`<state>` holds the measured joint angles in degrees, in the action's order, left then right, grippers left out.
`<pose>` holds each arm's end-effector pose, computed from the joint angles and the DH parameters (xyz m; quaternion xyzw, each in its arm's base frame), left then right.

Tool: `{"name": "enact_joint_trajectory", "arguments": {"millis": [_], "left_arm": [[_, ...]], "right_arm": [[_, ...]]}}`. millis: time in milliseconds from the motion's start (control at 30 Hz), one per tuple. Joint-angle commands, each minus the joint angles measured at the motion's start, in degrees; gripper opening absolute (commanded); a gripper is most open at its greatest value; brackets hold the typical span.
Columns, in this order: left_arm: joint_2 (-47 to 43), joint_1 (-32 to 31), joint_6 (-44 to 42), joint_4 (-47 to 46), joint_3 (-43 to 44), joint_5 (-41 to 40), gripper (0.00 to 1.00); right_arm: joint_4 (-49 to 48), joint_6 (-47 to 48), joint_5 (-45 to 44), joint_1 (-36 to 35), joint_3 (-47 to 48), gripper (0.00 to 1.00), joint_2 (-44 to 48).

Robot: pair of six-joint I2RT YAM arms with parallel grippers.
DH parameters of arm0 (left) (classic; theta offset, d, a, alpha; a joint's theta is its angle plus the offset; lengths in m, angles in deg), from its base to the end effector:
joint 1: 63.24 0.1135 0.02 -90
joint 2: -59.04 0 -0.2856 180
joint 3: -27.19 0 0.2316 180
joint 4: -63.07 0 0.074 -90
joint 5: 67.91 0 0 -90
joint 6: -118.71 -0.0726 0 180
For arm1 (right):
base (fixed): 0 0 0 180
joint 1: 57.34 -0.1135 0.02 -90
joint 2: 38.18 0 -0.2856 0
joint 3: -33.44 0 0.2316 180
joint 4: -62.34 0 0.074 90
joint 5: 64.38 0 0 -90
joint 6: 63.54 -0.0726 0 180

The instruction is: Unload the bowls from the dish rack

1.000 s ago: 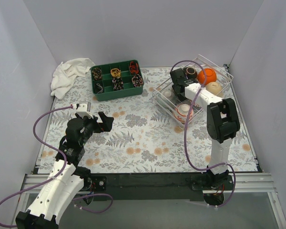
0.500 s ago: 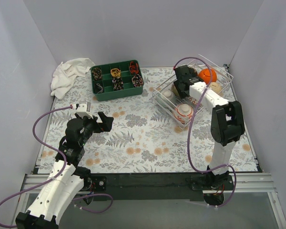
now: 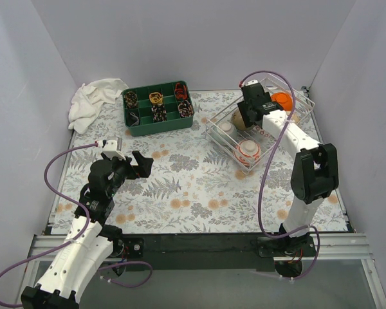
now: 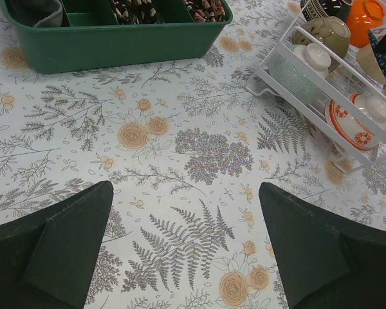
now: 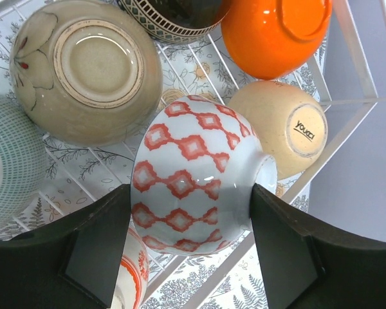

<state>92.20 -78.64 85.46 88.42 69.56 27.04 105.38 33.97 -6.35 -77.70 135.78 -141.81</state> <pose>0.1430 -0.0459 0.2661 -0.2577 0.7564 -0.3814 0.4648 0.4032 0.1086 0.2911 -0.1096 0.8857 -0.2105 0.3991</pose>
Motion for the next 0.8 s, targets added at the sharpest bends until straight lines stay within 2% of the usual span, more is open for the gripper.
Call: {"name": "enact_joint_trajectory", "arguments": {"millis": [0,233,467,700,767], "left_arm": [[-0.3,-0.16,-0.77,0.22,0.6,-0.03,0.98],[0.32,-0.07,-0.77,-0.22,0.77,0.76,0.98],[1.9,-0.07,0.37,-1.45,1.65,1.64,0.98],[6.55,-0.16,4.93,-3.64,4.72,6.38,0.98],[7.78,-0.16,6.7,-7.4,4.64,9.8,0.98]], "right_arm": [[-4.91,-1.27,-0.64,0.5,-1.28,0.29,4.92],[-7.9,-3.37,3.48,0.5,-3.04,0.28,9.59],[-12.38,-6.36,13.05,-0.03,-5.94,0.28,15.91],[-16.94,-9.17,21.84,-2.49,-8.75,0.29,23.02],[-18.62,-11.19,25.79,-3.89,-10.59,0.28,25.31]]}}
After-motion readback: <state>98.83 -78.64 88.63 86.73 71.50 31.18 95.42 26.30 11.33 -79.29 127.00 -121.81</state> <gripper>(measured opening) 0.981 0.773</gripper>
